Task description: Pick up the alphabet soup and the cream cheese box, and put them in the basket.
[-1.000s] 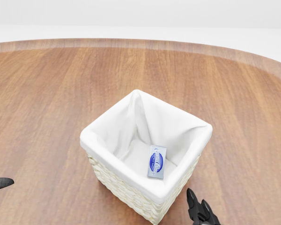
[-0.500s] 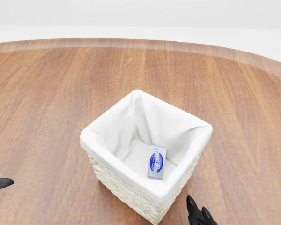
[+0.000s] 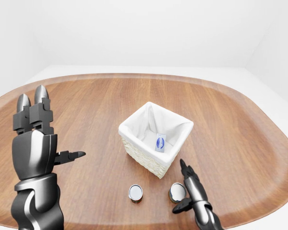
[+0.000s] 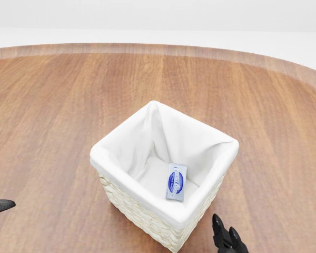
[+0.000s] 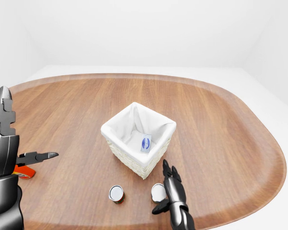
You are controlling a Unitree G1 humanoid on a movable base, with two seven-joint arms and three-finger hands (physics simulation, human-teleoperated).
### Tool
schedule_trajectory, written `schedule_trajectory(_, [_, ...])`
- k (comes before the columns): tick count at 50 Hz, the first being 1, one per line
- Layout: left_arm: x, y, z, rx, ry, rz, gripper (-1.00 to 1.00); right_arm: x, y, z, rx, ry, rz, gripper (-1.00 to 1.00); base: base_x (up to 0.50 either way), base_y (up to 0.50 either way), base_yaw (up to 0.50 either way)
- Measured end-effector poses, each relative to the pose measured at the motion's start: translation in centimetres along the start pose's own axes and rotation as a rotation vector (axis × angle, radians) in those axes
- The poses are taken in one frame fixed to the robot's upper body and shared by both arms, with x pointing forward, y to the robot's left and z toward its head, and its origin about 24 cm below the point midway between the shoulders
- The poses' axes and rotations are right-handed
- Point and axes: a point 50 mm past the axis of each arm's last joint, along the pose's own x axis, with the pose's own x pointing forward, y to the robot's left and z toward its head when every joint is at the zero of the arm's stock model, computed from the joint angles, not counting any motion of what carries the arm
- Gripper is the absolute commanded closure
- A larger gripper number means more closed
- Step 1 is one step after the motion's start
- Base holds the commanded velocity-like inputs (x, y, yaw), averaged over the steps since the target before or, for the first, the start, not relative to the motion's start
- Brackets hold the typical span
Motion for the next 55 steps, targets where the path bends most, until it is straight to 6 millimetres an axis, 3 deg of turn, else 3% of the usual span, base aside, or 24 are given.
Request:
schedule_trajectory(13, [0.0, 0.0, 0.0, -0.001, -0.002, 0.001, -1.00, 0.5, 0.7, -0.2, -0.017, 0.015, 0.006, -1.00, 0.00, 0.00, 0.00])
schedule_trajectory(14, [0.0, 0.0, 0.0, -0.001, -0.002, 0.001, -1.00, 0.5, 0.8, -0.3, -0.020, 0.017, 0.009, -0.25, 0.00, 0.00, 0.00])
schedule_trajectory(15, [0.0, 0.0, 0.0, 0.000, -0.002, 0.001, -1.00, 0.5, 0.8, -0.1, -0.028, 0.008, 0.013, 0.94, 0.00, 0.00, 0.00])
schedule_trajectory(16, [0.0, 0.0, 0.0, 0.000, -0.002, 0.002, -1.00, 0.3, 0.7, 0.1, -0.026, -0.003, 0.007, 1.00, 0.00, 0.00, 0.00])
schedule_trajectory(32, [0.0, 0.0, 0.0, 0.000, -0.003, 0.001, -1.00, 1.1, 0.5, -0.1, -0.016, 0.015, -0.032, 1.00, 0.00, 0.00, 0.00])
schedule_trajectory(55, [0.1, -0.2, -0.1, -0.001, 0.002, -0.003, -1.00, 3.6, -4.7, 0.5, 0.150, 0.035, -0.349, 1.00, 0.00, 0.00, 0.00])
